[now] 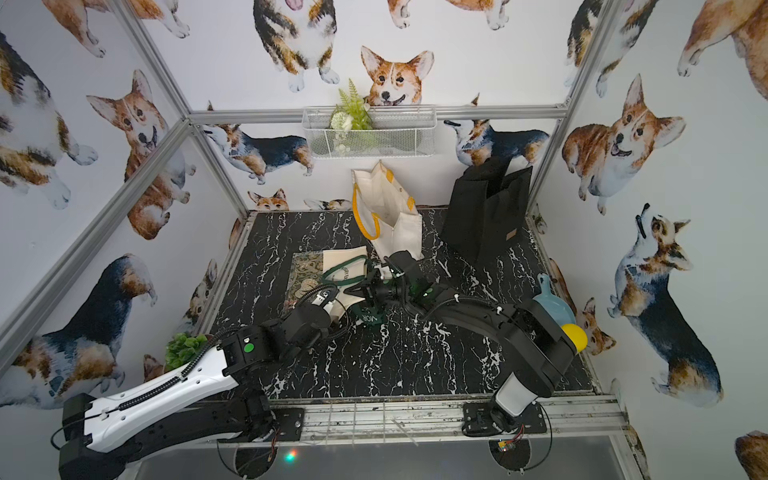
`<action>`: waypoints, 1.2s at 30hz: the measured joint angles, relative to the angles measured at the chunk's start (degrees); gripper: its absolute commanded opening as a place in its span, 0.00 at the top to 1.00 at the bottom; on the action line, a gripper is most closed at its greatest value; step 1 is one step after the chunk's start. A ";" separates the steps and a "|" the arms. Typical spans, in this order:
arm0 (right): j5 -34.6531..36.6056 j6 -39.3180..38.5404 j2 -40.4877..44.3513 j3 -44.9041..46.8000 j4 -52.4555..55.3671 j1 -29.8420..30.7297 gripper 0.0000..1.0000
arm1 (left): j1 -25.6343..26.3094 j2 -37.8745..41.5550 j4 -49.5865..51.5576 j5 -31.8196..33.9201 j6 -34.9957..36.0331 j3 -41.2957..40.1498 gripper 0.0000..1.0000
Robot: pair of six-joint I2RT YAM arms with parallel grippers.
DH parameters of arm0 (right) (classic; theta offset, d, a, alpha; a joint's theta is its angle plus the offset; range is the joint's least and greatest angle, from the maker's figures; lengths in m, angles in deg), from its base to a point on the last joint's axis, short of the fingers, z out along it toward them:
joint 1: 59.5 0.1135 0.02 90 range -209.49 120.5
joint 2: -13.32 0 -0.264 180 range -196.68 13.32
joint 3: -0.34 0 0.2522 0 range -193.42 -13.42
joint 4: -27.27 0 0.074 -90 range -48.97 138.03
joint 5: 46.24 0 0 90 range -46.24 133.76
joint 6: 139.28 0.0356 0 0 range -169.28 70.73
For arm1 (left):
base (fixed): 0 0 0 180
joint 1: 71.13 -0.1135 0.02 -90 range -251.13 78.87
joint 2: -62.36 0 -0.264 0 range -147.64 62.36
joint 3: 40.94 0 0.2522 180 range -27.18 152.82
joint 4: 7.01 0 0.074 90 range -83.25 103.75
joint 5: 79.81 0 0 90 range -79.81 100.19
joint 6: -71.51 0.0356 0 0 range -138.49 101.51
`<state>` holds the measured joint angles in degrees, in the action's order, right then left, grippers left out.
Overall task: Put away the canvas bag
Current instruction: Press the canvas bag at the center of the board.
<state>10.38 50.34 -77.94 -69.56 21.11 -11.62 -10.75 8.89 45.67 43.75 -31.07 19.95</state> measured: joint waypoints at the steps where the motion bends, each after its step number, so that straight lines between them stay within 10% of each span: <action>1: -0.28 0.42 0.13 -0.42 0.00 0.00 1.00 | 0.00 -0.59 0.07 0.44 -0.52 0.00 0.34; 10: -0.90 1.27 3.13 -0.90 0.92 -0.04 1.00 | 0.00 -1.40 1.64 2.86 -4.15 0.59 0.31; 24: -0.98 4.55 1.25 -2.49 1.18 0.94 1.00 | 0.00 1.20 -8.37 -15.65 -3.89 -0.42 0.30; 36: 0.07 10.03 1.40 -3.61 1.07 1.90 1.00 | 0.83 -0.37 -3.80 -3.67 -5.90 2.69 0.42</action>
<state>10.44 60.37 -76.54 -73.17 22.18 -9.72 -9.92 8.52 41.87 40.08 -36.97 22.64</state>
